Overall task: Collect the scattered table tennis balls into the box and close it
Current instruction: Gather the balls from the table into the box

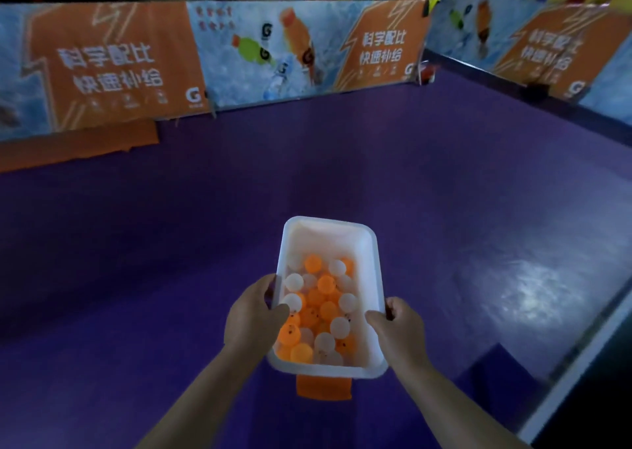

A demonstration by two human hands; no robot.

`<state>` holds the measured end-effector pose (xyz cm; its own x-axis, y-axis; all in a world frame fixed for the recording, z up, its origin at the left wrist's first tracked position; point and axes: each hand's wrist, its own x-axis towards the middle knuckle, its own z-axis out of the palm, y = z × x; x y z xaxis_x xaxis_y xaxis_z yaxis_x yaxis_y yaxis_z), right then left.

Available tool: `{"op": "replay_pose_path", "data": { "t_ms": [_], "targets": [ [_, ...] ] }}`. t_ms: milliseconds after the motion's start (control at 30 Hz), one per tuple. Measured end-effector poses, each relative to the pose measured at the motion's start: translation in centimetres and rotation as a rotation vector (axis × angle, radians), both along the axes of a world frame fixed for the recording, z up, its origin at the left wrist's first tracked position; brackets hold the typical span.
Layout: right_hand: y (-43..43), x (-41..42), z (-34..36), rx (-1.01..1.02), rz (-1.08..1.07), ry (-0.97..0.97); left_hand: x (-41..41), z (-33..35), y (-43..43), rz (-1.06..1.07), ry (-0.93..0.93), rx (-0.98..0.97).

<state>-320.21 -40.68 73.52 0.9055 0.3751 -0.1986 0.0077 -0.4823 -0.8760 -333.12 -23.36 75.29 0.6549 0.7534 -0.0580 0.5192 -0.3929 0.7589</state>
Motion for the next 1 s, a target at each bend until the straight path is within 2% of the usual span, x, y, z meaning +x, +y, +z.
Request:
{"op": "replay_pose_path", "data": {
  "t_ms": [333, 667, 867, 1000],
  "targets": [
    [7.0, 20.7, -0.4, -0.060, -0.073, -0.089, 21.3, -1.6, 7.9, -0.125, 0.012, -0.044],
    [14.1, 42.0, -1.2, -0.095, -0.355, -0.055, 47.7, -0.9, 17.7, -0.419, -0.001, -0.076],
    [12.1, 52.6, -1.3, -0.131, -0.543, -0.080, 63.1, -0.7, 16.8, -0.653, 0.024, -0.069],
    [8.1, 60.2, -2.7, -0.150, -0.656, -0.014, 72.9, -1.8, 13.3, -0.758, 0.042, -0.082]
  ]
}}
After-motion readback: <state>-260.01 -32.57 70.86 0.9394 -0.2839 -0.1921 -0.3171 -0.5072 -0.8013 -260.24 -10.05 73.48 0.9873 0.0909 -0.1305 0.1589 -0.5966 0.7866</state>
